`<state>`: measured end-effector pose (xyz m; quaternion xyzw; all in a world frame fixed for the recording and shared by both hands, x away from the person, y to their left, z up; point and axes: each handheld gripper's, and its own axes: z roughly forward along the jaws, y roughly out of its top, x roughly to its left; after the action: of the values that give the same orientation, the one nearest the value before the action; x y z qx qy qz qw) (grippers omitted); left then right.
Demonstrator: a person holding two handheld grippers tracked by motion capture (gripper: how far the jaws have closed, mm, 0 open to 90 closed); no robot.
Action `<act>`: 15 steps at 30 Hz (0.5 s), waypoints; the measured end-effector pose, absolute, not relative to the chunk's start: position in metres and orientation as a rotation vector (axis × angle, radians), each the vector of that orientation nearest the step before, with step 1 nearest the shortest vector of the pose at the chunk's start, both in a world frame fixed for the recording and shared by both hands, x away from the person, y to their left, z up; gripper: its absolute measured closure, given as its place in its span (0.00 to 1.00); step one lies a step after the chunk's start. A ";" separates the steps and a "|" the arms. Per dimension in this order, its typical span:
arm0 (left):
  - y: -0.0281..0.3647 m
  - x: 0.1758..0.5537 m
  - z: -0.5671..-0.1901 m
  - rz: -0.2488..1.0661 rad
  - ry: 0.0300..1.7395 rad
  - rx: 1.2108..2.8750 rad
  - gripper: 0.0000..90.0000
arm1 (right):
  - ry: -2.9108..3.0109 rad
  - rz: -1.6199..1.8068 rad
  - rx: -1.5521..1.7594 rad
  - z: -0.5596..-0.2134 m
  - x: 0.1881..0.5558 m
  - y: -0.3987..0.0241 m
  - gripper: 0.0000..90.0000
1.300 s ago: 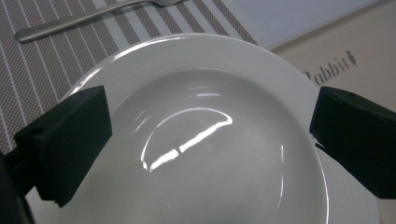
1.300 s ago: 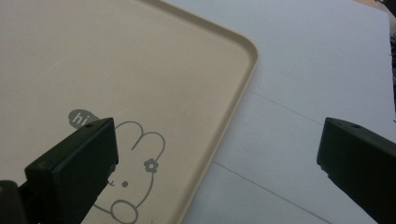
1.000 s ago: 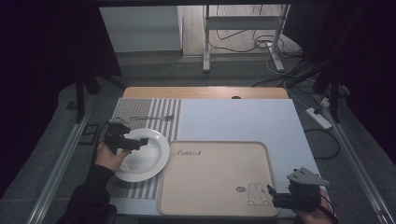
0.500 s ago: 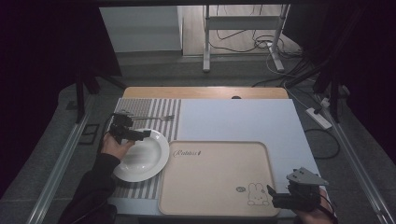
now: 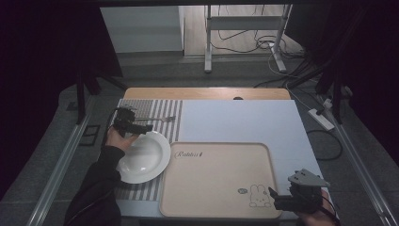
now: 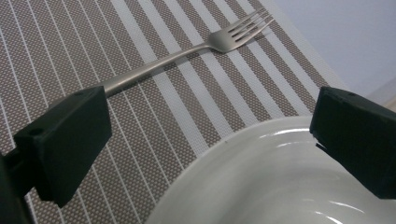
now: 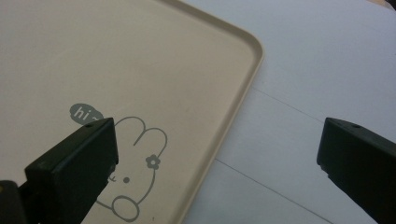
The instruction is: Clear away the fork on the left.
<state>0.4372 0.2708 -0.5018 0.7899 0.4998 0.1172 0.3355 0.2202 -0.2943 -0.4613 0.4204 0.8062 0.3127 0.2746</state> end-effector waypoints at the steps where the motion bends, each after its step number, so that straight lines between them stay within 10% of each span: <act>1: 0.271 0.439 -0.502 0.302 1.307 2.062 0.00 | 2.166 0.841 1.130 -0.462 0.220 -0.294 0.00; 15: 0.279 0.467 -0.509 0.266 1.328 2.122 0.15 | 2.171 0.837 1.130 -0.462 0.221 -0.294 0.00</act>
<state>0.4674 0.2790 -0.5094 0.8023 0.5021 0.1004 0.3068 0.2205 -0.2940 -0.4617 0.4203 0.8071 0.3112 0.2740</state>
